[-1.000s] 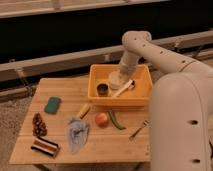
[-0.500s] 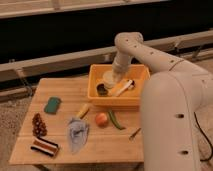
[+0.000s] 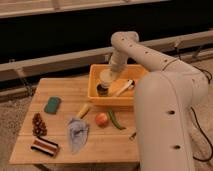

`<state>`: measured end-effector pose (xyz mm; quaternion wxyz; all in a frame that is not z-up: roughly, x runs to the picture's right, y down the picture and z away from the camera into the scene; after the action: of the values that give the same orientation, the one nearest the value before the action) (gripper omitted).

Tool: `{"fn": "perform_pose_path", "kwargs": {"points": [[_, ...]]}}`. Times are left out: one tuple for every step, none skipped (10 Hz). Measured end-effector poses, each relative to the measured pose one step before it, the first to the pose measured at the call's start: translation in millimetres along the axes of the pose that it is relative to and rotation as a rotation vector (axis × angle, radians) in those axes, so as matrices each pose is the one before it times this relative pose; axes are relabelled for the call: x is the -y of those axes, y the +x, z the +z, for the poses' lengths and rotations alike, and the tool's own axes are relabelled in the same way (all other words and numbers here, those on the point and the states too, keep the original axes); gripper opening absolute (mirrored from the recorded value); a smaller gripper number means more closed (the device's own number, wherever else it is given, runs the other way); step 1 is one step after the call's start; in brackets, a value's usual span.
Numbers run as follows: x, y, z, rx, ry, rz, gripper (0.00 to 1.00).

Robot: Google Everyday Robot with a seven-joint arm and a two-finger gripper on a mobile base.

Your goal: Stack cups into tray

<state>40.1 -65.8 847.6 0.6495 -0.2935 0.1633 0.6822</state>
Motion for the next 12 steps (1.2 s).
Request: {"fn": "perform_pose_path", "kwargs": {"points": [[-2.78,-0.94,1.69,-0.0012,-0.00193,-0.00429,0.0],[-1.64,-0.41,0.71,-0.00127,-0.00219,-0.00269,0.0],[-0.38,1.04,3.04,-0.00775,0.00004,-0.00168,0.0],[-2.16,0.88,2.99,-0.00893,-0.00155,-0.00366,0.0],[-0.54,1.89,4.64,-0.01408,-0.00178,0.00047,0.06],[0.19,1.35,2.48,-0.00829,-0.00168,0.00091,0.14],[0.28,2.12,4.35,-0.01163,-0.00056,0.00098,0.26],[0.54,1.57,3.4,-0.00979,-0.00018,0.00146,0.35],[1.05,1.04,2.49,-0.00632,0.0009,0.00139,0.43],[1.15,1.52,1.8,-0.00739,0.00055,0.00068,0.56],[1.01,1.54,0.95,-0.00522,0.00182,-0.00029,0.64],[1.43,1.35,0.74,-0.00458,0.00284,0.00008,0.74]]}}
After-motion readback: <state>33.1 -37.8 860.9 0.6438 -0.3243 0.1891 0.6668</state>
